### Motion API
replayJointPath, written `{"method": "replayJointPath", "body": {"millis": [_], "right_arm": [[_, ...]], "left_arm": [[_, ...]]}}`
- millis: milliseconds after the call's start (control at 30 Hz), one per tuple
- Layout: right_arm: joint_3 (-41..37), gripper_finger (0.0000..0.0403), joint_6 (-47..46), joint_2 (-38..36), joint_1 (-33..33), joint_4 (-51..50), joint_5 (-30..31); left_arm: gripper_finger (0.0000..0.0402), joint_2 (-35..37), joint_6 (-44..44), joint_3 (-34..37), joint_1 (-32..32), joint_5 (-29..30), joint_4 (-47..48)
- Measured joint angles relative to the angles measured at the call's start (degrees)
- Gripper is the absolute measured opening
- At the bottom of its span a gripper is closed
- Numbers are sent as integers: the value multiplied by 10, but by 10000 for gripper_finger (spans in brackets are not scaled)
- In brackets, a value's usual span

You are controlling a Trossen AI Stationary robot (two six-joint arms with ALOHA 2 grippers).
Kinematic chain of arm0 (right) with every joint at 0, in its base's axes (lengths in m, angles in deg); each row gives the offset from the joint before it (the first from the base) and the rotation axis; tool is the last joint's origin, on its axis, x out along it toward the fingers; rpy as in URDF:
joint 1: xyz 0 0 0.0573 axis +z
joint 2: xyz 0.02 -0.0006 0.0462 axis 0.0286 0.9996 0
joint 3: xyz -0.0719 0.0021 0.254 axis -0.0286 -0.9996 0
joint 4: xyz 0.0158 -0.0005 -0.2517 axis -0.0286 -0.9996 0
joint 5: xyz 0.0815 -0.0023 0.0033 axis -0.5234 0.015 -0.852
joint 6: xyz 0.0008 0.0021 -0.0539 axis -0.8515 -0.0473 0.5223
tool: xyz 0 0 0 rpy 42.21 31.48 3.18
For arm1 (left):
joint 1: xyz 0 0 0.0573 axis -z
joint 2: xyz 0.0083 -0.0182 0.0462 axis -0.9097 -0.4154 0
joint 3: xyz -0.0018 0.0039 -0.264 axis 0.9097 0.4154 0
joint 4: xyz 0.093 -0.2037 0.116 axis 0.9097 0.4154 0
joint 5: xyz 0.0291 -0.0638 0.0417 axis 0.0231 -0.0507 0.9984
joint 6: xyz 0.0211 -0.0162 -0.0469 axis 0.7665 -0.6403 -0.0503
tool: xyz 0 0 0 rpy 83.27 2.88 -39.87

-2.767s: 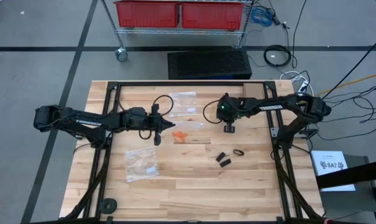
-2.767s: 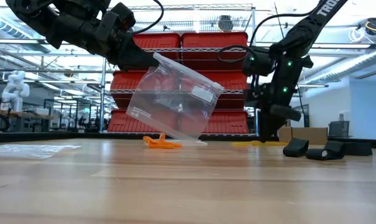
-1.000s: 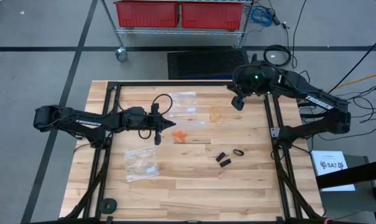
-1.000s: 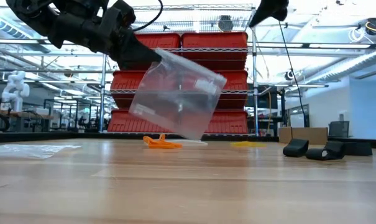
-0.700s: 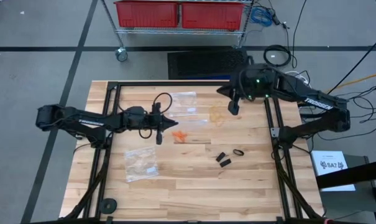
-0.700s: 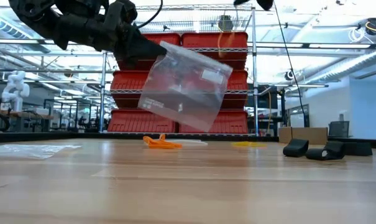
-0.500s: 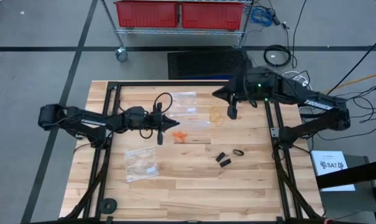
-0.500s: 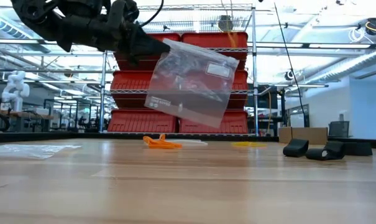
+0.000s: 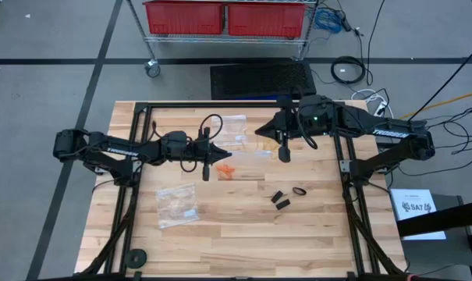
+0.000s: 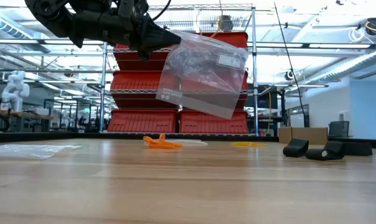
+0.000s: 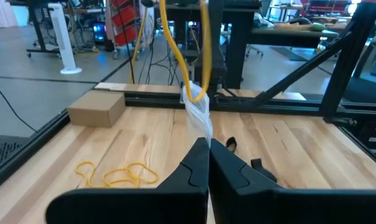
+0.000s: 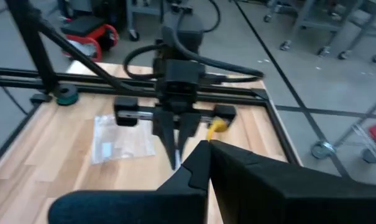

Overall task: Sort rubber bands
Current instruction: Put the yellow rubber band into the transparent zip bag

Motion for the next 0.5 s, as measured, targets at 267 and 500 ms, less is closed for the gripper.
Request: {"method": "replayJointPath", "body": {"millis": [267, 500], "right_arm": [[0, 0, 9, 2, 8, 5, -4], [0, 0, 9, 5, 8, -4, -4]], "left_arm": [[0, 0, 0, 0, 0, 0, -3], [0, 0, 0, 0, 0, -6, -11]]}}
